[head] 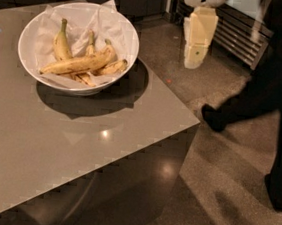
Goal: Pick banana from white bowl
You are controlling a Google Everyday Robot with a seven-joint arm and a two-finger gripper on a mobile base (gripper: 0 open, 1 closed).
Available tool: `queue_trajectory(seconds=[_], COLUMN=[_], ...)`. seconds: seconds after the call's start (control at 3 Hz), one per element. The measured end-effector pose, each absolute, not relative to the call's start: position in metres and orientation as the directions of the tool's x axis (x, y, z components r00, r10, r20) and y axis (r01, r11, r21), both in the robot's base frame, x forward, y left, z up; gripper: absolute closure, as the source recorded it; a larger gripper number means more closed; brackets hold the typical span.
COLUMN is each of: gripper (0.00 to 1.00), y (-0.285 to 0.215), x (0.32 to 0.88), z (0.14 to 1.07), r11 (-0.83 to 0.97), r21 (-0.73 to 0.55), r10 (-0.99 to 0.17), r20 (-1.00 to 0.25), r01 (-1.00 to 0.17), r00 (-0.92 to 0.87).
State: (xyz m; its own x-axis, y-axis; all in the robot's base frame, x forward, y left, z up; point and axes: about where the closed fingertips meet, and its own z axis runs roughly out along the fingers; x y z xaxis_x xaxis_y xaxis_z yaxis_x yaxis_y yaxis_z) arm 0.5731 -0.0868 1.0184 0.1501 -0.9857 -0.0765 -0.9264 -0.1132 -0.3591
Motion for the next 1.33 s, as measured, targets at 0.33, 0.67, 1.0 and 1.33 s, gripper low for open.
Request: queue_trajectory(seconds=[0.33,0.67,1.0,1.33], gripper=[0.0,0.0,0.0,0.0], y=[-0.077,-0.046,0.001,0.008], x=[0.583,0.591,0.596,0.601], z=[1.022,1.02,1.017,1.019], r11=[-0.113,-0.159,-0.257,-0.254], r21=[-0.374,-0.358,-0.34,-0.367], r10=[-0.979,-0.965,-0.94,-0.936], r20=[-0.114,-0.139,-0.13,-0.139], r01=[-0.92,-0.92,-0.905,-0.895], r00=[0.167,0.221,0.316,0.322])
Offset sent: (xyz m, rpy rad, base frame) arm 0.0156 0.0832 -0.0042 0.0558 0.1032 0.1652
